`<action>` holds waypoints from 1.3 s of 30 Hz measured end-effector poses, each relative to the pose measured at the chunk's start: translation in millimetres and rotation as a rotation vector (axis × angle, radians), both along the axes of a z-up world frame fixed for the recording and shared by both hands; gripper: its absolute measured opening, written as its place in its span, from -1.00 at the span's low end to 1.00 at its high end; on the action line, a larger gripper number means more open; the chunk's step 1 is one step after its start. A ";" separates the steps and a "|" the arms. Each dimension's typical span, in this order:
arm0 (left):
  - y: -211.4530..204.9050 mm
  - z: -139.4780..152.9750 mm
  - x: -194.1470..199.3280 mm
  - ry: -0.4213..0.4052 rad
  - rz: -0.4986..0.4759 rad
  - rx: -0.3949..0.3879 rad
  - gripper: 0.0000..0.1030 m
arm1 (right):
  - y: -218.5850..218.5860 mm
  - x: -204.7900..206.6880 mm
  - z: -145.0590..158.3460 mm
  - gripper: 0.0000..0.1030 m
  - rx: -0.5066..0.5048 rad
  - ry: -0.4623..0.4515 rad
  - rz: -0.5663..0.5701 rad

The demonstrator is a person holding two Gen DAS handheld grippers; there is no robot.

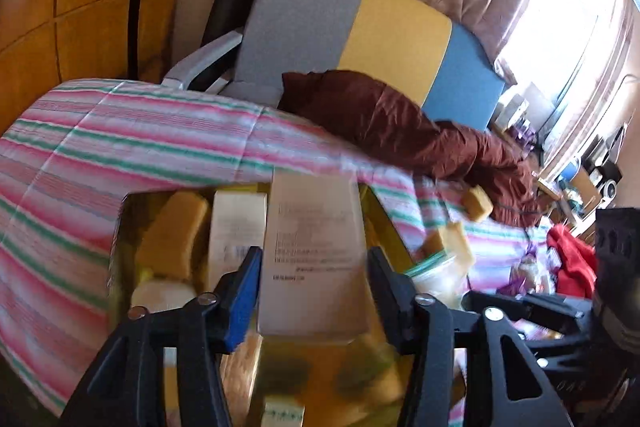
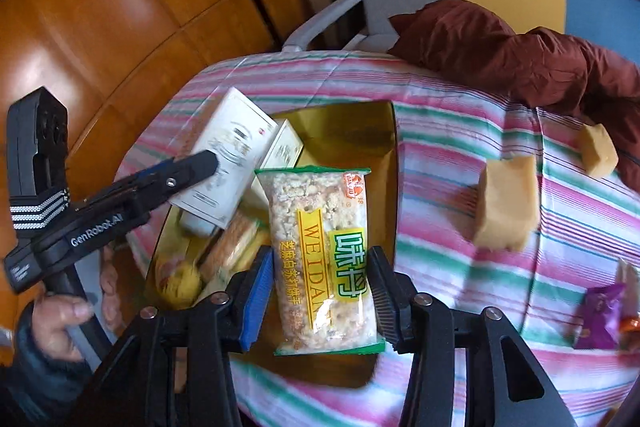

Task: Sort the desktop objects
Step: 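Place the white box and WEIDAN bar into the gold tray with both grippers, then move both grippers back over the remaining items on the bed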

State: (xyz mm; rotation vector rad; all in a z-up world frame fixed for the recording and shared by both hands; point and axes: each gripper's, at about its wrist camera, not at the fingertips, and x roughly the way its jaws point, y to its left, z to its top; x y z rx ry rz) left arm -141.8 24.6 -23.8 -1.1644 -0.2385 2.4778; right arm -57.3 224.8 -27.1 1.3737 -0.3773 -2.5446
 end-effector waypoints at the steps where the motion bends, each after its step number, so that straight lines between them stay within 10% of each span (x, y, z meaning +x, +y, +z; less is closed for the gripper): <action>1: -0.1 -0.9 -4.5 -0.009 0.005 -0.005 0.21 | 0.6 -4.7 -0.6 0.05 -0.016 0.000 -0.025; 18: -29.4 -10.1 69.6 0.021 0.094 -0.078 0.25 | -12.8 30.1 -17.0 0.51 0.076 0.010 -0.021; 39: 3.0 15.6 117.7 0.136 0.031 -0.167 0.26 | 5.9 90.3 -9.0 0.53 0.188 0.113 -0.071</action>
